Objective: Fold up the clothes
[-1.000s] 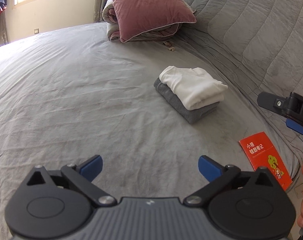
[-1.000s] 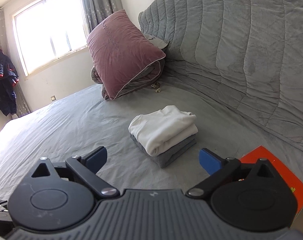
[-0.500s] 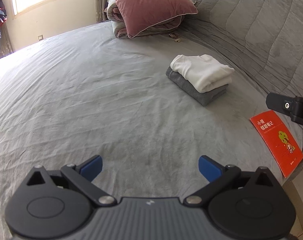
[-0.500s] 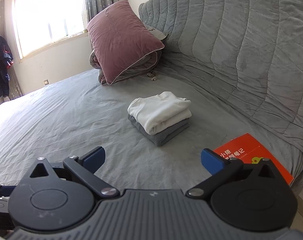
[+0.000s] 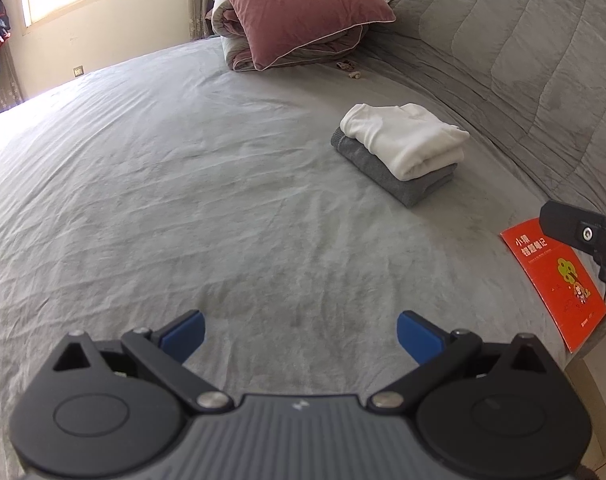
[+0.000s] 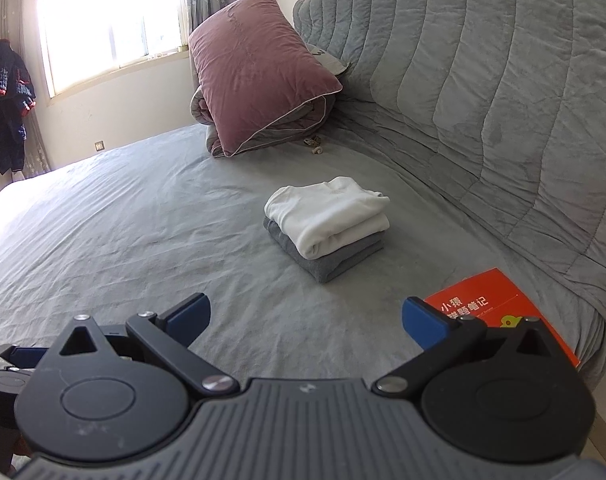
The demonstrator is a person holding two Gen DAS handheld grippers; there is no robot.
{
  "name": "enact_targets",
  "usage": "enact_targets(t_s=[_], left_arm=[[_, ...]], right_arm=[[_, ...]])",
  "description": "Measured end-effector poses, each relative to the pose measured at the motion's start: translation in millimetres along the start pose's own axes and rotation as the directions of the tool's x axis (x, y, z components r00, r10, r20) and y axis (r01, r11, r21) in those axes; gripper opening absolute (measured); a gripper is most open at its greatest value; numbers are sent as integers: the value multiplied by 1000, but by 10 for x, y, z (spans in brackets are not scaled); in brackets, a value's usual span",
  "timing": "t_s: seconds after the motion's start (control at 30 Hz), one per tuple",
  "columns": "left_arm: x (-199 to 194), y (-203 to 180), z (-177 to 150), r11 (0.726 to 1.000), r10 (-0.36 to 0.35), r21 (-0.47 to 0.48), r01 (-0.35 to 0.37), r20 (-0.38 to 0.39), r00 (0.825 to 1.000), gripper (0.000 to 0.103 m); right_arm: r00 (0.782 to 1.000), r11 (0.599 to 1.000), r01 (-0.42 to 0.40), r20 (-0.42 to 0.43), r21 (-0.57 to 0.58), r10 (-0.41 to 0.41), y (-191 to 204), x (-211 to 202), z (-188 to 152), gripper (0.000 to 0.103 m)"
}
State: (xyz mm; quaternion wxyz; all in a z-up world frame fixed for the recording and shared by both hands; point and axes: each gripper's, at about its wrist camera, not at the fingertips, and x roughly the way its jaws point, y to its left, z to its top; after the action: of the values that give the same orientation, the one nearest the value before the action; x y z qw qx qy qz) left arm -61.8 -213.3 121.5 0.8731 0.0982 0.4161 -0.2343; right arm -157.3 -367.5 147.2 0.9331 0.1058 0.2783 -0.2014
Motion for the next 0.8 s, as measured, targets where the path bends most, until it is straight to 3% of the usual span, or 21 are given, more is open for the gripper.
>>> enact_targets(t_s=[0.8], left_arm=[[-121,79,-56,1000,5,17,-5,0,1000,102]], right_arm=[[1000,1000,-11,-21,-28,11,161,-15,-76,103]])
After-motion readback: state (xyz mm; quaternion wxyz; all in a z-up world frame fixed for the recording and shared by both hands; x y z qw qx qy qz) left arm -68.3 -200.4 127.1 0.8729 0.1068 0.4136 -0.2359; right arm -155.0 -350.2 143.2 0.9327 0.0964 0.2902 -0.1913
